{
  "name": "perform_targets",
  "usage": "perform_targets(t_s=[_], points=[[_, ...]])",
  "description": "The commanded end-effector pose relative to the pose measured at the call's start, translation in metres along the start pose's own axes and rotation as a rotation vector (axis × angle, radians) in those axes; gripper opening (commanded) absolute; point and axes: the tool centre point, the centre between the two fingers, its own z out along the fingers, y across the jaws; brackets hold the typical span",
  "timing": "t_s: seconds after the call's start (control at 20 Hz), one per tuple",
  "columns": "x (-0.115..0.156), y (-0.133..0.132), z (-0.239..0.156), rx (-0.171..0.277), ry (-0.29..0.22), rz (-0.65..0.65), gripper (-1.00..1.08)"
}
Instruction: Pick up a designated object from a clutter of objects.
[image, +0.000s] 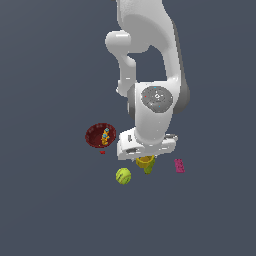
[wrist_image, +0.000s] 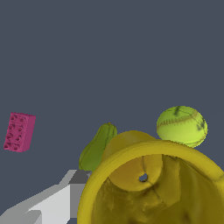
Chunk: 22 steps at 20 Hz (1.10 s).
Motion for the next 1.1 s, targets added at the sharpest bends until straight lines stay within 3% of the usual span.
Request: perform_targets(t_s=[0.0, 1.05], points=[[-0.012, -0.007, -0.019, -0.001, 0.001, 0.000, -1.00], [-0.123, -0.066, -0.184, -0.002, 0.000, 0.000, -1.00]])
